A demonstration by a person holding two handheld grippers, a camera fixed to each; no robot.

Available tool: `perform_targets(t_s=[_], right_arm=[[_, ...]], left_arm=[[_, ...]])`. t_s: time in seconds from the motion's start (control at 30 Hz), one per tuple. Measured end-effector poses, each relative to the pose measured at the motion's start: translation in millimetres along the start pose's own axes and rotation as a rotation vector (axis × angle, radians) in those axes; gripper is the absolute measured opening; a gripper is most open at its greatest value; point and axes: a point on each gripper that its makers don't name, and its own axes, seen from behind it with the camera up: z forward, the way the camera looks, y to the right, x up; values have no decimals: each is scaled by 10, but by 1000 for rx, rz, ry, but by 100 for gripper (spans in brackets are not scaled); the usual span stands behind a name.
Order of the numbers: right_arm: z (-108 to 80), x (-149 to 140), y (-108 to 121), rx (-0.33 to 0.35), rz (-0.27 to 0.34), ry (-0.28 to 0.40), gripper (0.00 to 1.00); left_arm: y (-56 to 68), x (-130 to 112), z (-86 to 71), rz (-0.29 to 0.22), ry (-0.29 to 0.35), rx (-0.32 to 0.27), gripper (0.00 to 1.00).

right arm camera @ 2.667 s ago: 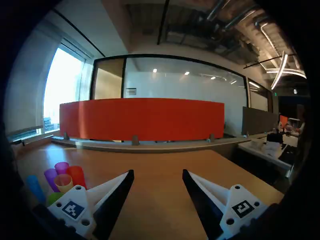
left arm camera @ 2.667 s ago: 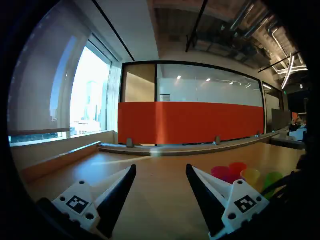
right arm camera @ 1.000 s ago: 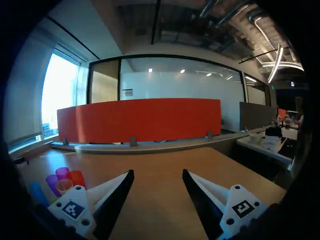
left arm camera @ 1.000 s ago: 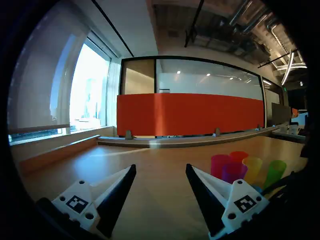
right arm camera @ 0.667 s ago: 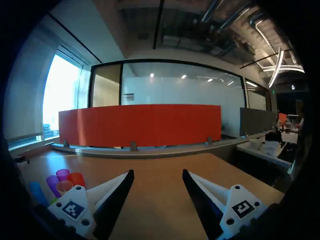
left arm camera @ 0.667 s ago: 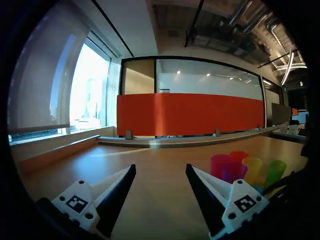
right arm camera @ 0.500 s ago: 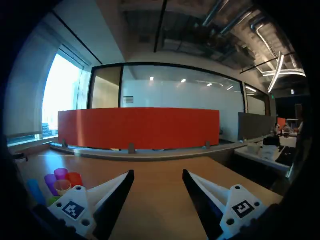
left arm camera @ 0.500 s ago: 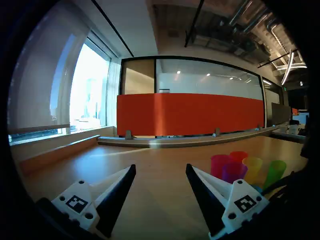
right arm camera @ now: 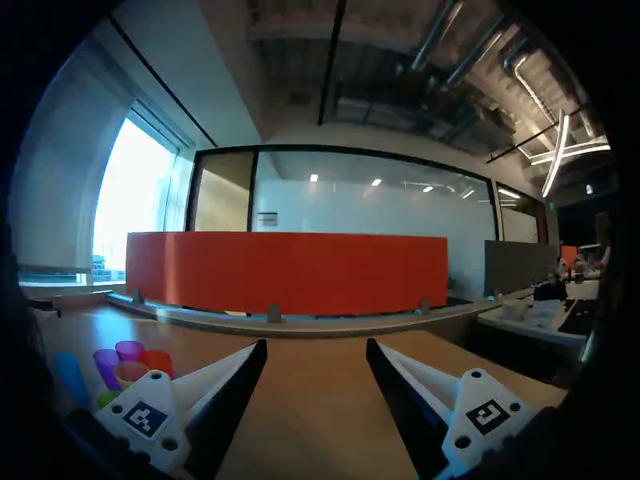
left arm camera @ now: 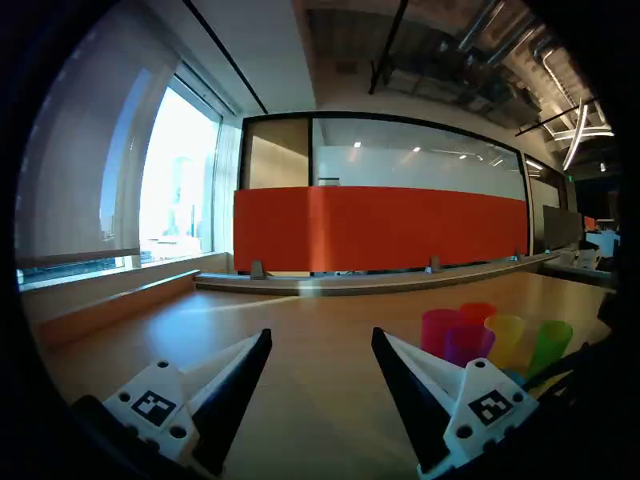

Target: Pour water

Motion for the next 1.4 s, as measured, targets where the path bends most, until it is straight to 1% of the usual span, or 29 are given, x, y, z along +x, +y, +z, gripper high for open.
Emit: perform_targets(t_s=[0.2,0.4,0.67,1.07,1.4], right_arm=[[22,-170,-121,35,23,-4,96],[60,-304,-195,45,21,-3,96],[98,-478,-173,35,36,-28,96],[114,-587,-148,30,43,-51,96],[150,-679,-177,35,21,-85,96]], left_arm=[[3,0,1,0,0,0,93],[2,-2,2,0,0,0,93],[0,-2,-3,0,0,0,93],[1,-1,-7,0,0,0,92],[-3,-1,-4,0,0,0,93]])
